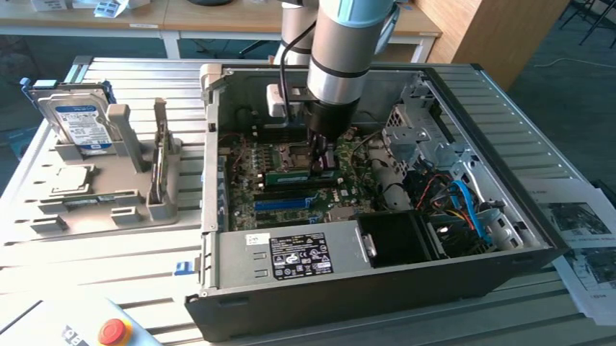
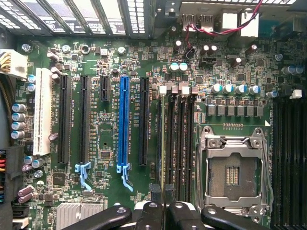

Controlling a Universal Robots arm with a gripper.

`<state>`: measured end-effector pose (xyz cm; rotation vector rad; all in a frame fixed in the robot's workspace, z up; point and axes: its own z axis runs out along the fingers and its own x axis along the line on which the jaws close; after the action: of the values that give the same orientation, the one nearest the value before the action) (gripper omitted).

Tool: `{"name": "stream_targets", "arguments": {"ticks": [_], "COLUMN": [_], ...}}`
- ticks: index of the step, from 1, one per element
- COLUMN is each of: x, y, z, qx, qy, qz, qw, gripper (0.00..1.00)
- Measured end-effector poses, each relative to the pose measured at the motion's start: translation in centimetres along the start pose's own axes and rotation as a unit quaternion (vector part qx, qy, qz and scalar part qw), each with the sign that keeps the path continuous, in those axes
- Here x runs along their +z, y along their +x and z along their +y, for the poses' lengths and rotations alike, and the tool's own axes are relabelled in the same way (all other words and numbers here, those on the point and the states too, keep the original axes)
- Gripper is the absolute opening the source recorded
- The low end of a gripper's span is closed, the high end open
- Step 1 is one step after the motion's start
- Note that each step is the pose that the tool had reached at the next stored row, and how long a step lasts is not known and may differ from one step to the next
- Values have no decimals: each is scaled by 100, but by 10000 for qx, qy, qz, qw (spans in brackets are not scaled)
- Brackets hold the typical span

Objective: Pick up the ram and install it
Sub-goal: 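Insert the ram into the slot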

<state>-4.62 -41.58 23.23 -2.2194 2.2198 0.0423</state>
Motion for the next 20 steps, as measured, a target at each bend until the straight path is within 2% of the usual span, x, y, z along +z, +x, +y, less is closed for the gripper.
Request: {"name": "stream_targets", "arguments": {"ticks": [20], "x": [2], "y": [-8], "z": [4], "qx": [65], "qy": [1], "qz": [-1], "qw": [10000], "gripper": [12]}}
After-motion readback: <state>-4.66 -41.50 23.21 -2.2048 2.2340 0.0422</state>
